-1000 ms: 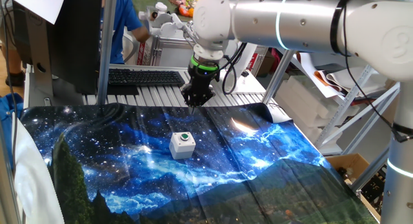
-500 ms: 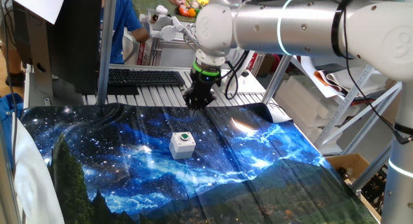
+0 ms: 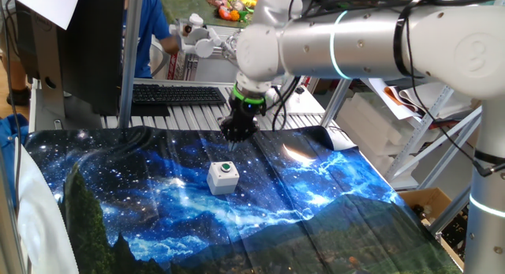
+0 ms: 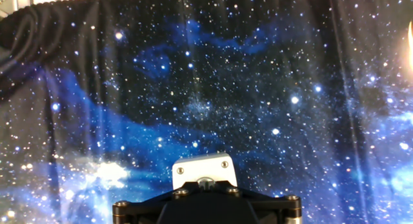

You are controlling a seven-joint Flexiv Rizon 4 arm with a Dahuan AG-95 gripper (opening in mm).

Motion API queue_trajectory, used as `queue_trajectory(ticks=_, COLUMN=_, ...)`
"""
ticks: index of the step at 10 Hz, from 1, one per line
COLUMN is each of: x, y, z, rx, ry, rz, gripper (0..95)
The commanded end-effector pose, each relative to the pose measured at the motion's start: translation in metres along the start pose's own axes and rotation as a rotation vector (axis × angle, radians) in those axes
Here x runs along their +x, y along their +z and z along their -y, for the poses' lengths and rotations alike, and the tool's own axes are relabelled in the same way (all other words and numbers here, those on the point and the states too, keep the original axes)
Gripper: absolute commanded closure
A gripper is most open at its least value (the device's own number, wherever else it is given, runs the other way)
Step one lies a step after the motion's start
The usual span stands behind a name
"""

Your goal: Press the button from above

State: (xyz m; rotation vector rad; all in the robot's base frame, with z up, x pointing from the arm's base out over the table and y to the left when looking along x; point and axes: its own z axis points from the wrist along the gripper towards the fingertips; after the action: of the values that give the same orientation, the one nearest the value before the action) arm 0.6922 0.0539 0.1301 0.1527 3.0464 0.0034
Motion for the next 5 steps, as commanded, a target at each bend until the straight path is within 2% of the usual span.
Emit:
queue_trajectory(ticks=1, x=0.001, y=0.0074, z=0.0014, rx=-0.005, ry=0.002, rz=0.004, gripper=95.0)
queue_trajectory(ticks=5, x=0.0022, y=0.0075, z=0.0, rx=-0.006, ry=0.011, rz=0.01, gripper=95.0)
